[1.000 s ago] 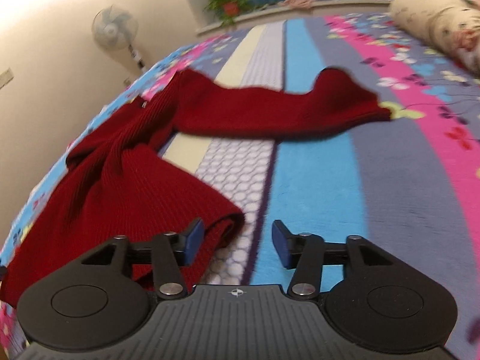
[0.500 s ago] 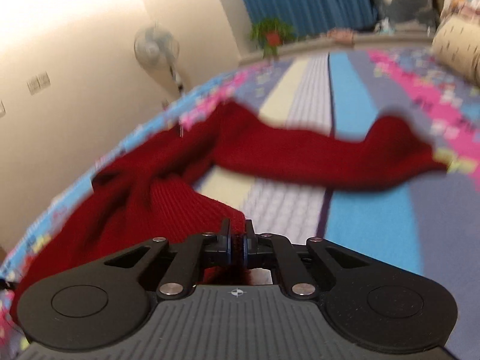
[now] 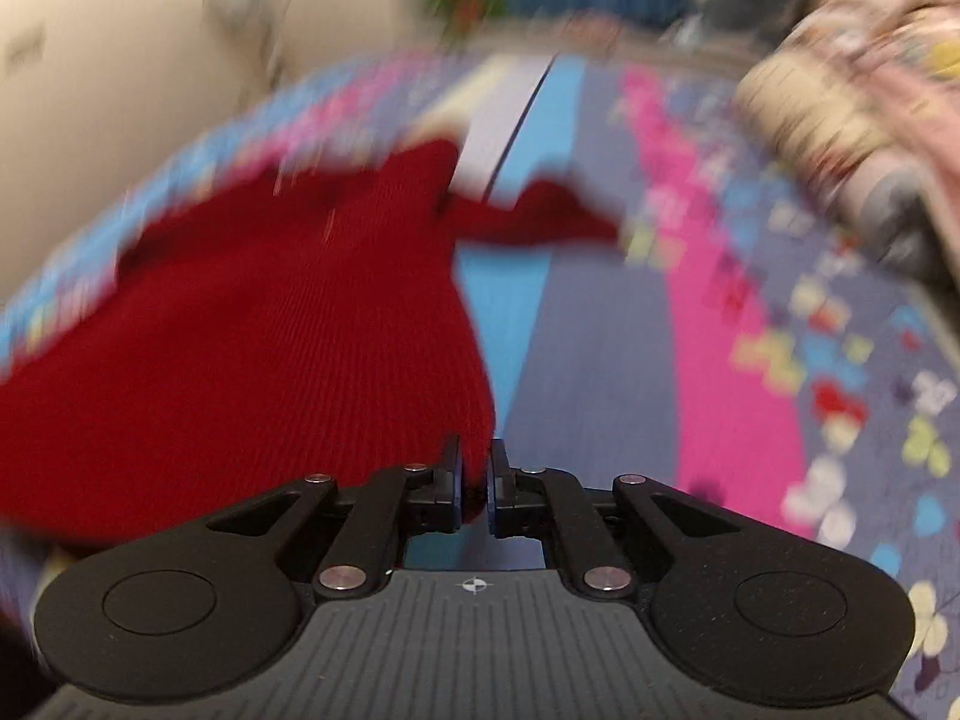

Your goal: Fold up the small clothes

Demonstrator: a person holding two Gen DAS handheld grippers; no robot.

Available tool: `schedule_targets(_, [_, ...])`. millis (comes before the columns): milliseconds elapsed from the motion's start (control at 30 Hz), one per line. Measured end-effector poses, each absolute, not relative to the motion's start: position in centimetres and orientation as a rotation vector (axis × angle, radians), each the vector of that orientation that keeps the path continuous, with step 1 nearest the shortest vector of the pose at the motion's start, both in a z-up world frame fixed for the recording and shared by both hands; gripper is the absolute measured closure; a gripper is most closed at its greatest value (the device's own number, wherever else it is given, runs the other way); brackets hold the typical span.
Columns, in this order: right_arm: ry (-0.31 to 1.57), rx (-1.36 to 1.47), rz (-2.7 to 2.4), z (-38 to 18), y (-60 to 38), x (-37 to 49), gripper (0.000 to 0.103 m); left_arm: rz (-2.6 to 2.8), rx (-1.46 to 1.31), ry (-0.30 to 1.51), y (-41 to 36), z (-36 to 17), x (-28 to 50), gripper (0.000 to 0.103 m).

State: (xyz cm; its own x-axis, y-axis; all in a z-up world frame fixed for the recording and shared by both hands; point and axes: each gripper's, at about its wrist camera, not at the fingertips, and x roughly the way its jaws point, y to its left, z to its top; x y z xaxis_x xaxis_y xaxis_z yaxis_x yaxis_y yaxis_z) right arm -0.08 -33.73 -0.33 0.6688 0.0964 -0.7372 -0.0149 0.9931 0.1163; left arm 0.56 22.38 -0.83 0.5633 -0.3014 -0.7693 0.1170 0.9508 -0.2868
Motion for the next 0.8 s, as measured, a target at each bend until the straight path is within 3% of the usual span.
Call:
schedule_targets(100, [0.835,0.084,0.011,-1.4,-34.3,0.7,0.094,-0.232,-0.261,0.983,23.8,-2.1,1.5,0.094])
schedule_targets(167, [0.796,0.138,-0.018,-1.3,-35.1,2.0,0.078,-0.228,-0.300,1.003,24.3,-2.9,2.2,0.083])
schedule_targets(233, [0.808,0.238,-0.024,-2.0,-36.6,3.6,0.067,-0.228,-0.311,1.015,24.1,-3.5,3.0,0.059])
schedule_targets(333, [0.920,0.245,0.004,-4.5,-36.2,6.2,0.062,-0.237,-0.312,1.048,22.7,-4.8,3.9,0.052])
schedule_targets(433, [1.007,0.177,0.026,-7.1,-34.5,8.2,0.063,-0.228,-0.292,1.100,21.2,-6.1,4.9,0.052])
schedule_targets(500, [1.026,0.139,0.050,-8.0,-33.4,8.7,0.068,-0.260,-0.273,1.104,20.3,-6.4,5.2,0.057])
schedule_targets(533, [1.014,0.124,0.057,-7.9,-32.9,8.2,0.082,-0.274,-0.266,1.101,19.9,-6.5,5.2,0.086])
schedule_targets(567, [0.998,0.115,0.073,-7.6,-32.7,8.1,0.096,-0.286,-0.243,1.079,19.6,-6.3,5.1,0.092])
schedule_targets(667, [0.873,0.186,0.088,-4.8,-33.4,6.7,0.098,-0.451,-0.304,0.894,20.2,-2.7,3.4,0.096])
schedule_targets(800, [0.508,0.369,0.104,2.3,-36.9,1.4,0.098,-0.576,-0.494,0.624,24.1,1.0,0.0,0.098])
